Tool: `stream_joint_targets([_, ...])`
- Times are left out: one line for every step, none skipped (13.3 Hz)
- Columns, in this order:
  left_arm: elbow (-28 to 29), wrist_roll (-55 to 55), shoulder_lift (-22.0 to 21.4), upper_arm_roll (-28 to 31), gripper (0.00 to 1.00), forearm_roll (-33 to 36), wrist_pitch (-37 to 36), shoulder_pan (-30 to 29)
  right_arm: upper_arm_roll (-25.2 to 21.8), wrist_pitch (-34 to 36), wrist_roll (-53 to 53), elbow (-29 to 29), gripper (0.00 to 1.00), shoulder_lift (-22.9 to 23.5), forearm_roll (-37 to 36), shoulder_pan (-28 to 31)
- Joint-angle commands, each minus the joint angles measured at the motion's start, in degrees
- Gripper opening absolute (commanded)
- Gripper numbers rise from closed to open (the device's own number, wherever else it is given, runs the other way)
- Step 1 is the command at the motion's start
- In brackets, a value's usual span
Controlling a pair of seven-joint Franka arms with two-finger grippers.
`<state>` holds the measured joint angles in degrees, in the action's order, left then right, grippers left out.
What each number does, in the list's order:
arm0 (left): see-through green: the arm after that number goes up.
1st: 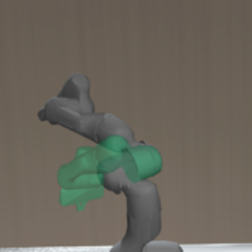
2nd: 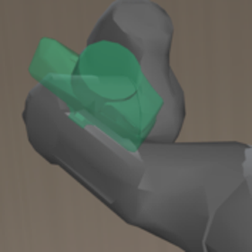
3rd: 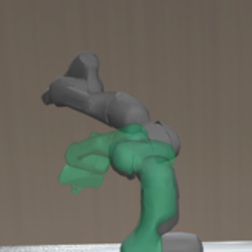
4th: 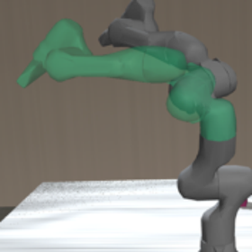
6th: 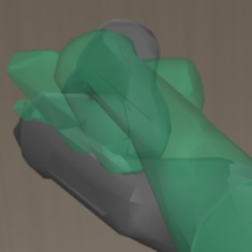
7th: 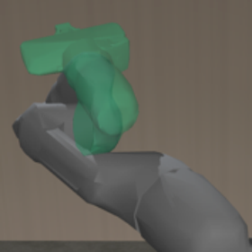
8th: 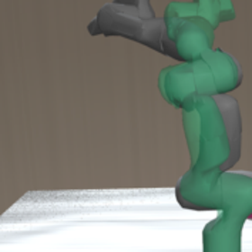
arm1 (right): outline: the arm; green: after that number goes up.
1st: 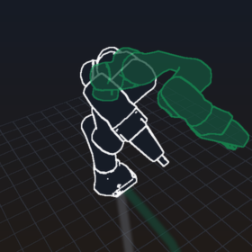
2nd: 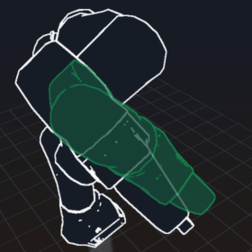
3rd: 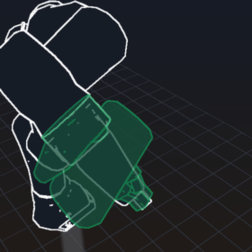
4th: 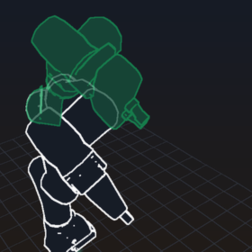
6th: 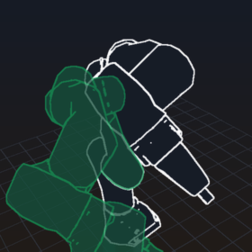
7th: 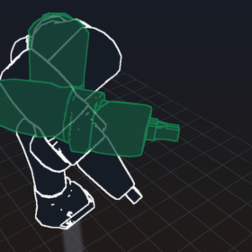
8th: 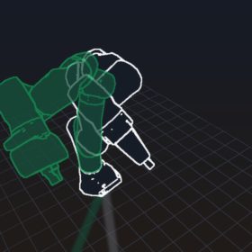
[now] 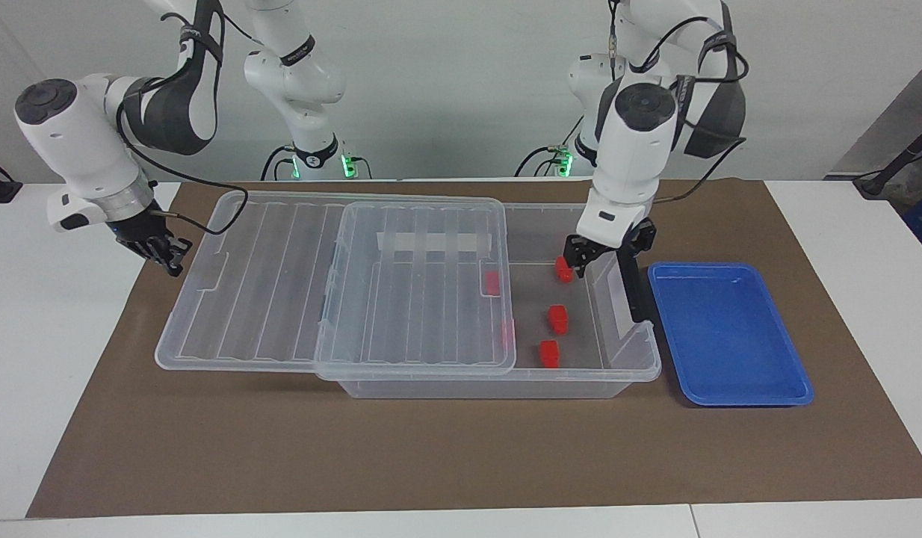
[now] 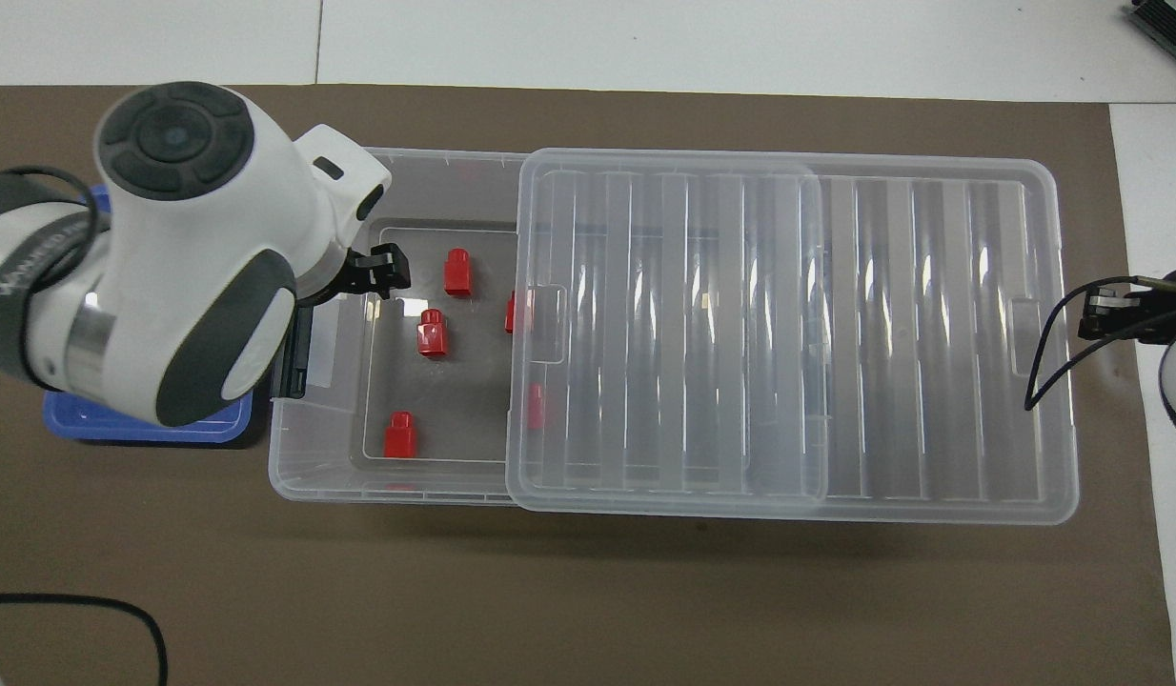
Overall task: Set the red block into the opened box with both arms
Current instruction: 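Withdraw the left gripper from the box back over the blue tray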
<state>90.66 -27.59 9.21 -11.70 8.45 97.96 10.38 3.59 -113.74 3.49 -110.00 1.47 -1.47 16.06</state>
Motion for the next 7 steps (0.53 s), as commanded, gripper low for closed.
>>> stream_joint_targets([-0.92, 9.54, -5.32, 0.27, 1.00, -3.08, -5.31, -6.31, 0.46, -1.22, -1.64, -0.66, 0.00, -0.15, 0.24, -1.63])
stream_joint_targets([-0.92, 13.31, -7.08, 0.36, 1.00, -4.40, -6.80, -9.29, 0.46, -0.96, -1.55, -0.57, 0.00, -0.15, 0.24, -2.08])
stream_joint_targets([-0.83, 16.74, -8.49, 0.36, 1.00, -4.50, -8.12, -12.11, 0.54, -0.87, -1.73, -0.40, 0.00, -0.15, 0.15, -2.17])
stream_joint_targets([-0.57, 19.91, -9.64, 0.36, 1.00, -4.50, -9.09, -14.31, 0.55, -0.87, -2.08, -0.31, 0.00, -0.15, 0.15, -3.65])
stream_joint_targets([0.13, 23.68, -10.70, 0.62, 1.00, -4.50, -9.53, -16.51, 0.55, -0.52, -2.69, -0.22, 0.00, -0.23, 0.24, -4.80])
stream_joint_targets([0.74, 26.94, -11.23, 0.71, 1.00, -4.50, -9.63, -18.27, 0.55, -0.34, -2.78, -0.22, 0.00, -0.32, 0.24, -5.76])
stream_joint_targets([1.88, 28.54, -11.58, 0.80, 1.00, -4.50, -9.02, -18.90, 0.55, -0.25, -2.70, -0.22, 0.00, -0.32, 0.24, -7.17])
